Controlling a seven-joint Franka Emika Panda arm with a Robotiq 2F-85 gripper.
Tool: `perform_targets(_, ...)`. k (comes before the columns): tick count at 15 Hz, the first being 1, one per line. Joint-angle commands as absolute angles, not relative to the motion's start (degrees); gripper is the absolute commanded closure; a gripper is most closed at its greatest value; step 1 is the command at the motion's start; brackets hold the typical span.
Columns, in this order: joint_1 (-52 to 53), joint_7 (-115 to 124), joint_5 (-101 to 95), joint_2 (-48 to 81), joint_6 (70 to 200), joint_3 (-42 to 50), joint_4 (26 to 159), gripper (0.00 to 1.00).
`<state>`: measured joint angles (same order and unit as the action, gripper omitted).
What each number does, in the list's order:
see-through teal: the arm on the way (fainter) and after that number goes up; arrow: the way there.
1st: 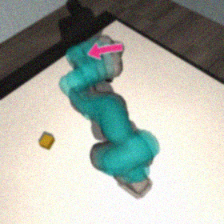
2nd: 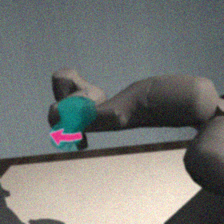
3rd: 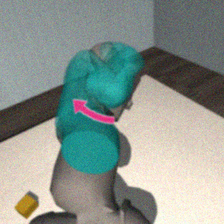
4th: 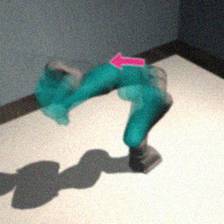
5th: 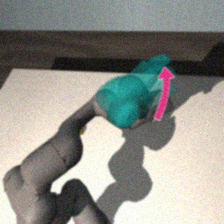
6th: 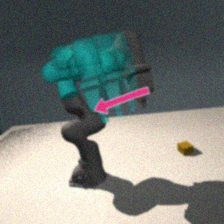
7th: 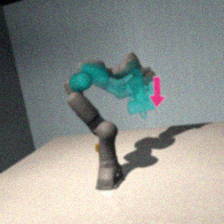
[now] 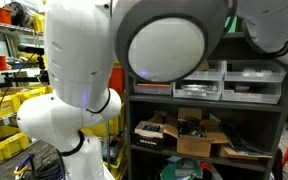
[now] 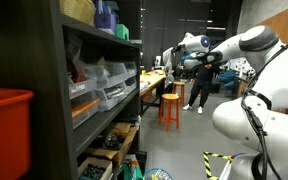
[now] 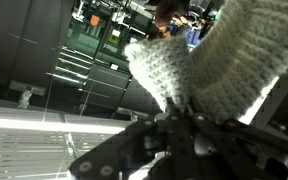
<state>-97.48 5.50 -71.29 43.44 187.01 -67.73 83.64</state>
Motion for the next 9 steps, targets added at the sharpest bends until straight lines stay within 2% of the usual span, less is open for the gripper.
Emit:
perform_targets(1,-102.1,-8.0,-72.2,46.8,179.0,-78.5,89.2,0.99)
perform_targets(5,-103.4,-24.2,-68.8,51.1,169.8,-87.4,93.4,0.99)
perform_targets(9,-102.6,-28.0,-67.5,53.3,170.2,-90.1,95.1,0.99)
